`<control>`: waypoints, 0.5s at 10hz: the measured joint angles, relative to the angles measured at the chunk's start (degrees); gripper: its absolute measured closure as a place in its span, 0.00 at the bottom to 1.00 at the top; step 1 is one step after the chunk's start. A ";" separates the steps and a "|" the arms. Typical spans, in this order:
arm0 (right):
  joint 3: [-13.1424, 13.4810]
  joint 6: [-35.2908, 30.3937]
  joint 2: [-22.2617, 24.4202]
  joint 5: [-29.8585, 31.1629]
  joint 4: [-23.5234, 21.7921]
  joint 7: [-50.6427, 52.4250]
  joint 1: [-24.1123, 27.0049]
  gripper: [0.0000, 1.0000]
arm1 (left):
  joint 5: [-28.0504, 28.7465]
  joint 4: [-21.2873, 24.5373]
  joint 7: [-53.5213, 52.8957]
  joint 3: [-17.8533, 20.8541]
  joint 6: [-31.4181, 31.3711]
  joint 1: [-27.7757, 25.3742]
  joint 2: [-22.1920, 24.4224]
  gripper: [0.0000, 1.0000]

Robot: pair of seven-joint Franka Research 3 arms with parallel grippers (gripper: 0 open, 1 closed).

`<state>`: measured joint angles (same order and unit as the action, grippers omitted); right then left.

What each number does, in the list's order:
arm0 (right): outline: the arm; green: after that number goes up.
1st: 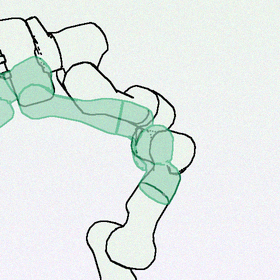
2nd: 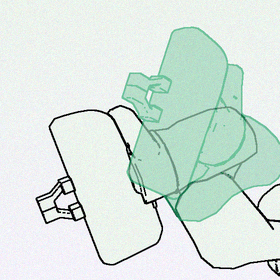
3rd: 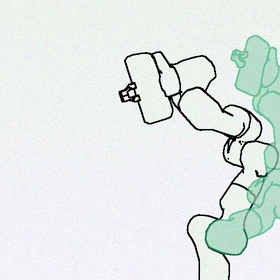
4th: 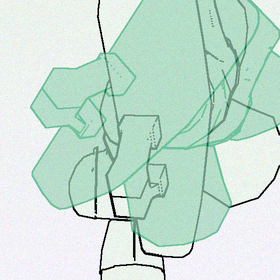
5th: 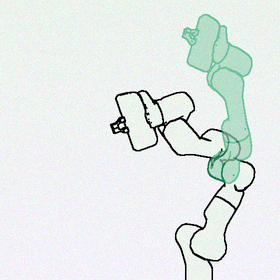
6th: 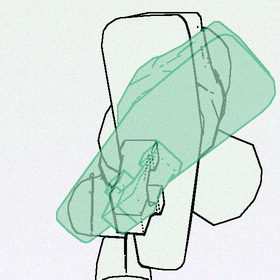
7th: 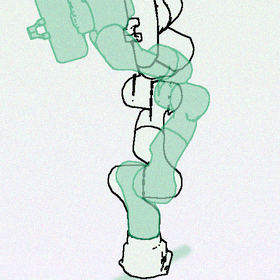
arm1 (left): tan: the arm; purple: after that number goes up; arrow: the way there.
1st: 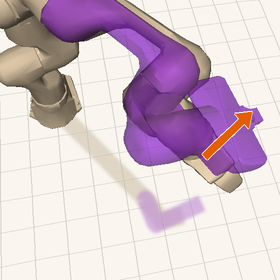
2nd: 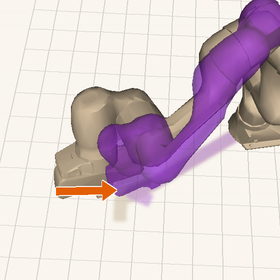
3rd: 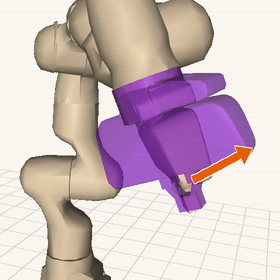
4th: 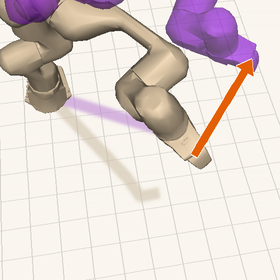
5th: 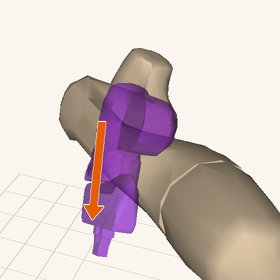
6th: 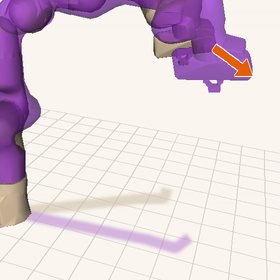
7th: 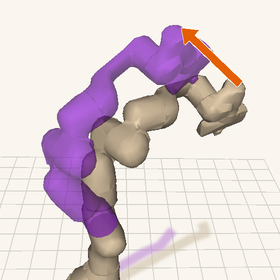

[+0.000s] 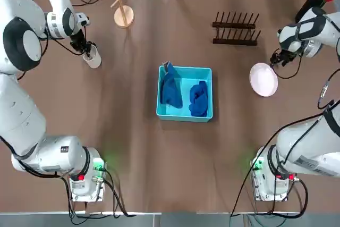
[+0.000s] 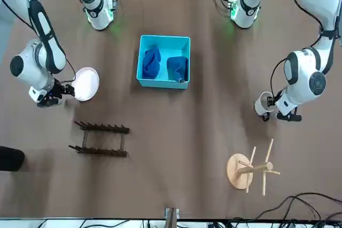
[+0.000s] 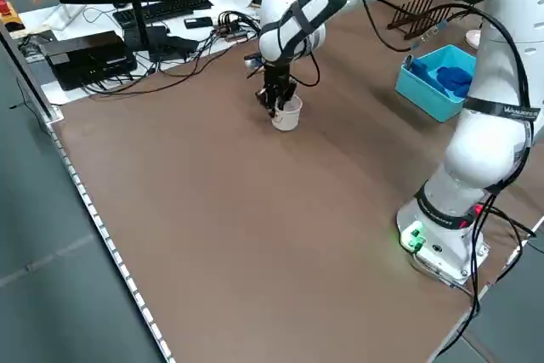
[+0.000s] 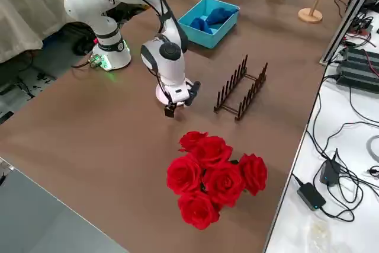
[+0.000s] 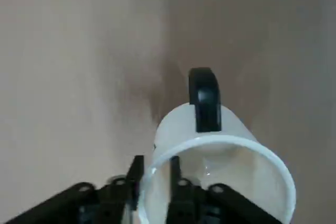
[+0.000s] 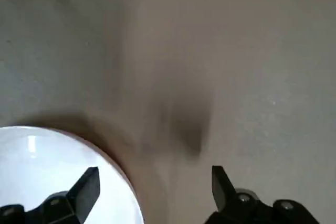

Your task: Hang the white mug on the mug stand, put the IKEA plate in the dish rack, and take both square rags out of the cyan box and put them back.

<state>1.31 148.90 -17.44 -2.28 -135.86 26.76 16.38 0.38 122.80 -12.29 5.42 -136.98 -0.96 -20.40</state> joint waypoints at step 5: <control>-0.10 4.92 -0.02 0.00 -2.93 0.11 -1.73 0.13 | 0.00 -3.88 -0.03 -0.08 -0.29 0.19 0.88 0.95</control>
<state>1.22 153.81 -17.46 -2.28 -138.79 26.86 14.65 0.38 118.92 -12.32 5.34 -137.27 -0.77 -19.52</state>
